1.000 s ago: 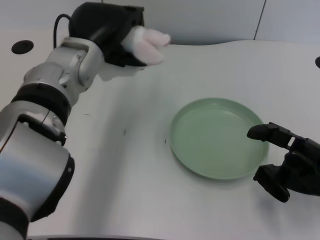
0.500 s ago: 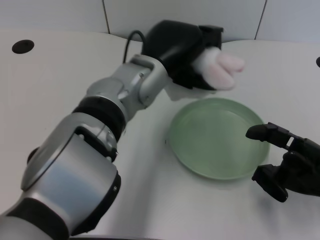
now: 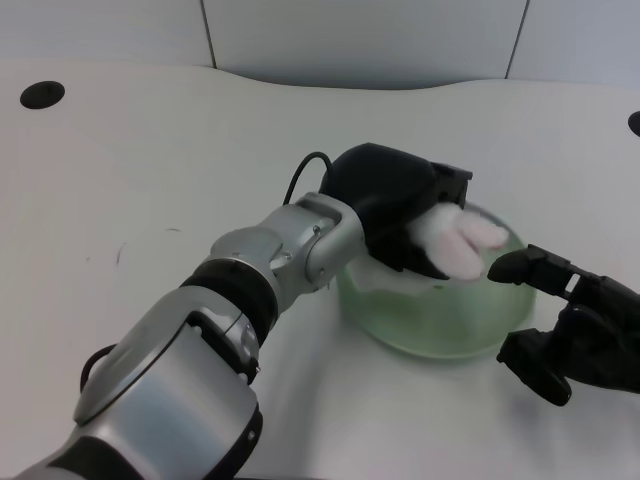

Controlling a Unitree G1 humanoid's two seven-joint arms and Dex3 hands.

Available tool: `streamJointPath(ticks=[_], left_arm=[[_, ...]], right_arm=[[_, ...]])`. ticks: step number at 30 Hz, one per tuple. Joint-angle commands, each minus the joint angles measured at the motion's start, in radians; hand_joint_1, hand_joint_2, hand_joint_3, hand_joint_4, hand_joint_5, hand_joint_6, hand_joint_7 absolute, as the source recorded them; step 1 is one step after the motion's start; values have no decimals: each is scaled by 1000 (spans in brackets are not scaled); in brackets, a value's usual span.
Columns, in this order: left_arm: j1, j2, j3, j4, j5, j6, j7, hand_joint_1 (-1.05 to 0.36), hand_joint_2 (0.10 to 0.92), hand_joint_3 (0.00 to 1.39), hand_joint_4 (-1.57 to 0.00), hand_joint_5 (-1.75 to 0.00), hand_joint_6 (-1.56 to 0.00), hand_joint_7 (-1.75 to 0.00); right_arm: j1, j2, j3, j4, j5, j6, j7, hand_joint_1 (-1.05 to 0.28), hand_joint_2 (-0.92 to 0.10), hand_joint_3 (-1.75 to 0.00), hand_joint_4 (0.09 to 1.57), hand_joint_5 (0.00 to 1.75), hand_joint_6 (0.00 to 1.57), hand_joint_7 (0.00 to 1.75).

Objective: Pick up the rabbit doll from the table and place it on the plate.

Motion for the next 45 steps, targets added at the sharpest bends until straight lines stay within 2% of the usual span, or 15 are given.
streamJointPath(ticks=[1, 3, 4, 5, 6, 7, 9, 14, 21, 24, 33, 37, 43, 44, 45], left_arm=[[13, 9, -10, 4, 8, 11, 6, -633, 921, 450, -728, -1513, -739, -1112], [7, 13, 1, 7, -8, 25, -48, -700, 921, 514, -639, -1530, -694, -1107], [2, 15, 9, 8, -18, 34, -91, -870, 921, 729, -265, -849, -359, -551], [-1, 17, 14, 9, -26, 40, -122, -924, 921, 806, -141, -596, -254, -346], [-8, 18, 27, 8, -41, 50, -159, -952, 921, 845, -78, -466, -201, -239], [-12, 18, 35, 7, -49, 55, -178, -1009, 921, 924, -31, -190, -82, -97], [-15, 19, 46, 4, -59, 61, -200, -1038, 921, 969, -7, -49, -21, -25], [-23, 19, 58, -2, -68, 52, -210, -1048, 921, 987, 1, 0, 1, 0], [-21, 29, 87, -6, -90, 26, -199, -1048, 921, 961, 1, 1, 1, 1], [-12, 28, 154, -7, -163, 18, -252, -1048, 921, 954, 1, 1, 1, 1], [58, 108, 581, -44, -636, -10, -709, -1048, 921, 867, -110, -64, -33, -16], [103, 177, 642, -55, -699, 4, -814, -1048, 921, 791, -126, -80, -46, -19], [116, 193, 653, -62, -703, 3, -838, -1048, 921, 762, -132, -85, -52, -18], [156, 229, 716, -57, -772, 46, -911, -1048, 921, 762, -132, -85, -52, -18], [186, 256, 764, -55, -824, 79, -967, -1004, 921, 667, -183, -115, -97, -33]], right_arm=[[11, -7, 2, -17, 3, -12, 8, -691, -921, -71, 1021, 1746, 923, 1398], [12, -6, -1, -16, 7, -11, 16, -693, -921, -69, 1024, 1746, 910, 1429], [11, -5, -2, -13, 9, -9, 22, -696, -921, -73, 1043, 1746, 899, 1483], [10, -5, -4, -11, 11, -8, 27, -697, -921, -74, 1049, 1746, 894, 1504], [9, -6, -3, -9, 10, -3, 30, -697, -921, -75, 1053, 1746, 890, 1515], [8, -8, -2, -9, 8, -1, 31, -695, -918, -69, 1060, 1746, 889, 1522], [7, -9, -1, -8, 7, 2, 33, -693, -918, -63, 1066, 1746, 889, 1524], [9, -17, 4, -12, 1, 10, 27, -696, -912, -46, 1070, 1746, 886, 1520], [14, -14, 4, -15, 0, -11, 13, -680, -921, -61, 1072, 1746, 871, 1609], [10, -14, 5, -10, 0, -5, 14, -695, -921, -62, 1067, 1746, 862, 1603], [7, -26, 1, -5, 3, 6, 24, -720, -921, -55, 1059, 1746, 853, 1584], [6, -29, -1, -1, 2, -3, 21, -702, -921, -77, 1041, 1746, 859, 1549], [5, -31, 0, 1, 1, -2, 20, -700, -921, -84, 1032, 1746, 866, 1533], [6, -31, 0, 1, 1, 3, 16, -700, -921, -84, 1032, 1746, 867, 1532], [6, -31, 0, 1, 2, 7, 12, -696, -921, -67, 1029, 1746, 866, 1500]])
